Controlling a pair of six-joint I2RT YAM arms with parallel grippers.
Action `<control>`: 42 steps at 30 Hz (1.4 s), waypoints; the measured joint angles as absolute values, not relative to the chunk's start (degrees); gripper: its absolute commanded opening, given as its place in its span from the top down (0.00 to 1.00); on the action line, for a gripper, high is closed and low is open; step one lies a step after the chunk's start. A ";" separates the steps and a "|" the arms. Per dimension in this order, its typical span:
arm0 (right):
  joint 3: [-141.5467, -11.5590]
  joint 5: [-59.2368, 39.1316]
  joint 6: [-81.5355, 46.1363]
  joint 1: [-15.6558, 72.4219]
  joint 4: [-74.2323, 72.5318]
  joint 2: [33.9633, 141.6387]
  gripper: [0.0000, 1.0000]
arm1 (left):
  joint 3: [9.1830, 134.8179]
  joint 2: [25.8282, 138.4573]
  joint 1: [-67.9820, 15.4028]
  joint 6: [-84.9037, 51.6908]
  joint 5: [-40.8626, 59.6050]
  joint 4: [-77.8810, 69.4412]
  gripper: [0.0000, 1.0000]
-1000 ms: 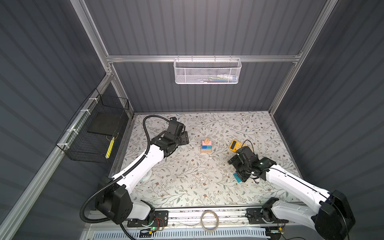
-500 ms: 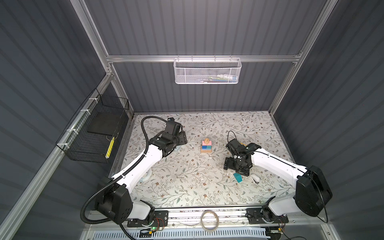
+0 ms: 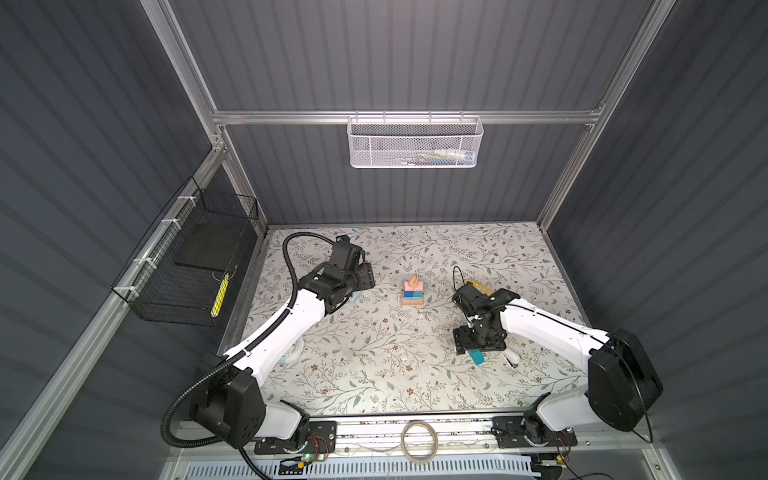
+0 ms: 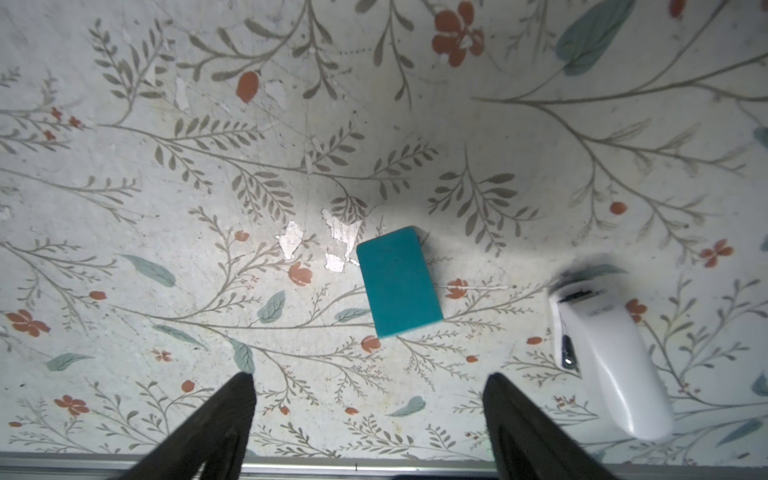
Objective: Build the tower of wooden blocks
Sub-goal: 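Lower the right gripper around the teal block and close it, then lift the teal block off the table with the right gripper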
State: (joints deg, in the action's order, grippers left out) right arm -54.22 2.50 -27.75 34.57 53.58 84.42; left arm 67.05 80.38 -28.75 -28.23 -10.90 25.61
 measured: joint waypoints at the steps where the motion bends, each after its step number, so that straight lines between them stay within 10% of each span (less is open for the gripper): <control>1: -54.22 2.81 -27.09 34.57 53.52 85.03 0.11 | 67.05 80.38 -28.75 -28.12 -10.87 25.58 0.28; 42: -48.82 -2.48 -32.84 34.57 45.91 87.42 0.51 | 67.05 82.04 -28.27 -27.83 -10.22 25.12 0.28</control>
State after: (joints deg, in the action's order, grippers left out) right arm -48.82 -2.48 -32.84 34.57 45.91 87.42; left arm 67.05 82.04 -28.27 -27.83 -10.22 25.12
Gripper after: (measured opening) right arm 0.512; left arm 0.721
